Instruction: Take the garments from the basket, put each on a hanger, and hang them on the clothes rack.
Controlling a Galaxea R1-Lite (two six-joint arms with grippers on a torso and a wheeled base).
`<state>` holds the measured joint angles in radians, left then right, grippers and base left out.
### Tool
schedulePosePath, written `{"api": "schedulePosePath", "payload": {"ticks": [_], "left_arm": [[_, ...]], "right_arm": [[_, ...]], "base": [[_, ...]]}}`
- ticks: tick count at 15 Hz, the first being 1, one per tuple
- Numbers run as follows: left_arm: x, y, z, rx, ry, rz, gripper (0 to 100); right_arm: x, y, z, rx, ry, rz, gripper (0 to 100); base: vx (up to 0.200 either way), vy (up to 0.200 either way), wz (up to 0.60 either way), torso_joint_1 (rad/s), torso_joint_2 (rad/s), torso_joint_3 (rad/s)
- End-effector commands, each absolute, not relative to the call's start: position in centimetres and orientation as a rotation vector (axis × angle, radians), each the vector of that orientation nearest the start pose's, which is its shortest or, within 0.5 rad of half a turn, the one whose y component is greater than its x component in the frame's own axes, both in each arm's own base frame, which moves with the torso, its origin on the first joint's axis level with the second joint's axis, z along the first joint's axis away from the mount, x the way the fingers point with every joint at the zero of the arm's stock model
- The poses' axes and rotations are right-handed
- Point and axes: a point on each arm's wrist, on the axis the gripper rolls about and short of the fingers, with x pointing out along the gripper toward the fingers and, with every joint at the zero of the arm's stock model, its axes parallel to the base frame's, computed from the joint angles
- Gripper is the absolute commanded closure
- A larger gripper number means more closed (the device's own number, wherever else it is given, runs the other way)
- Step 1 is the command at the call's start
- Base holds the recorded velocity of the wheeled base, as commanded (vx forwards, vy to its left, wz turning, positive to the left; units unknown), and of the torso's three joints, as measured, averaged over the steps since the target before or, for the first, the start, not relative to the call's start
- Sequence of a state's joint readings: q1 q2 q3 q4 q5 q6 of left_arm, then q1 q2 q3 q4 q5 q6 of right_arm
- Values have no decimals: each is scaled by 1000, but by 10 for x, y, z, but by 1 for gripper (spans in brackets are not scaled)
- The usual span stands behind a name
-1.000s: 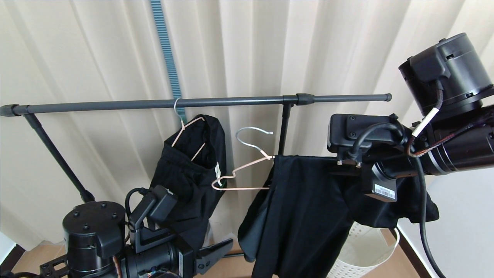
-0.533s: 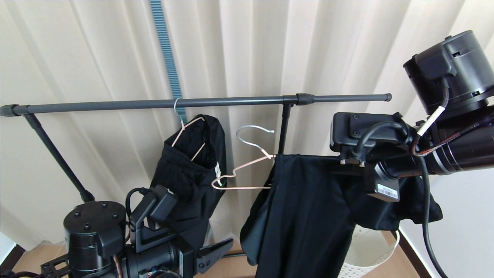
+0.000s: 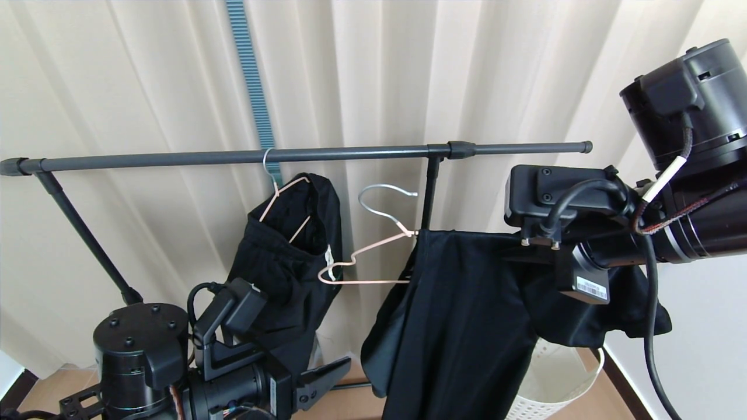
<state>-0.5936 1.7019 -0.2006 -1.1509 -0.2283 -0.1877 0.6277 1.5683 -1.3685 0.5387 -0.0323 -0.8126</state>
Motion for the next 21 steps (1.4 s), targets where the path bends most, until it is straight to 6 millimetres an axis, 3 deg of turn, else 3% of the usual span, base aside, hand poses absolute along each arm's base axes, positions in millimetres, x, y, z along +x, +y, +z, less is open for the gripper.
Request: {"api": "schedulePosePath", "payload": {"ticks": [1, 7, 10, 17, 21], "left_arm": [[181, -129, 94, -111, 427, -777, 0], [186, -132, 94, -113, 423, -747, 0], [189, -145, 96, -150, 413, -677, 0], [188, -154, 98, -155, 396, -649, 0], [185, -157, 98, -149, 396, -651, 0]], "right_arm": [[209, 154, 272, -996, 435, 842, 100], [204, 156, 271, -935, 419, 935, 100], [203, 157, 271, -913, 416, 966, 100], [193, 177, 269, -777, 426, 1034, 100], [190, 176, 271, -765, 416, 1056, 100]], "base": [[0, 0, 0, 0, 0, 0], [0, 0, 0, 0, 0, 0], [0, 0, 0, 0, 0, 0], [0, 0, 0, 0, 0, 0], [0, 0, 0, 0, 0, 0]]}}
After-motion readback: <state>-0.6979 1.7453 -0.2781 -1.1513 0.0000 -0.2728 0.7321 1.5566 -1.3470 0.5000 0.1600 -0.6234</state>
